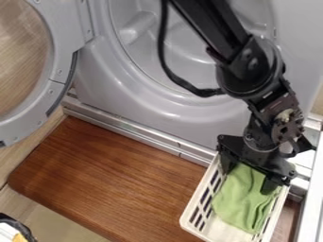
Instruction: Removed the green cloth from the basket
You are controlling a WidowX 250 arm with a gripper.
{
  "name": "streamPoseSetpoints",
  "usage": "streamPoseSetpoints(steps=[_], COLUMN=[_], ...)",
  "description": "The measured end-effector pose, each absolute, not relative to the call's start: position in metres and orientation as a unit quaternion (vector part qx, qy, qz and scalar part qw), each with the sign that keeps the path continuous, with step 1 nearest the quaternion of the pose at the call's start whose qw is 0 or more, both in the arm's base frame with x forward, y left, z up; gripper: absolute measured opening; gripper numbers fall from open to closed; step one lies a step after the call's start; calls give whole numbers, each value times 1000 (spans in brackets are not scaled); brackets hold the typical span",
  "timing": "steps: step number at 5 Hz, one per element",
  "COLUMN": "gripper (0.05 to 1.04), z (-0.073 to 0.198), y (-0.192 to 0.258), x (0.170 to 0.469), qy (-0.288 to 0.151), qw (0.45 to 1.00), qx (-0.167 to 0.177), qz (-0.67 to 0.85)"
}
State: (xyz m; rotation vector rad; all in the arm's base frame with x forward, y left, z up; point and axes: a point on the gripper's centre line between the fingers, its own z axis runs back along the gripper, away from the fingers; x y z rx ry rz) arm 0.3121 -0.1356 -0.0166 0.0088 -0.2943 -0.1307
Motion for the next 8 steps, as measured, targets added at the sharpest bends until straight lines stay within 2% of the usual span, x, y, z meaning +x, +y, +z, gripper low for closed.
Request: streamPoseSetpoints(steps=[1,2,3,4,6,8], gripper=[663,378,185,98,86,85], z=[-33,-30,-29,-29,-20,44], y=[-145,-148,-150,-151,-156,-161], x=[318,320,318,316,312,303], qy=[-154,-160,-155,-149,-149,-219], qw=[985,983,984,985,984,970], qx=[-20,-7,-2,4,9,-21], qz=[-78,-85,-86,-87,-95,-101])
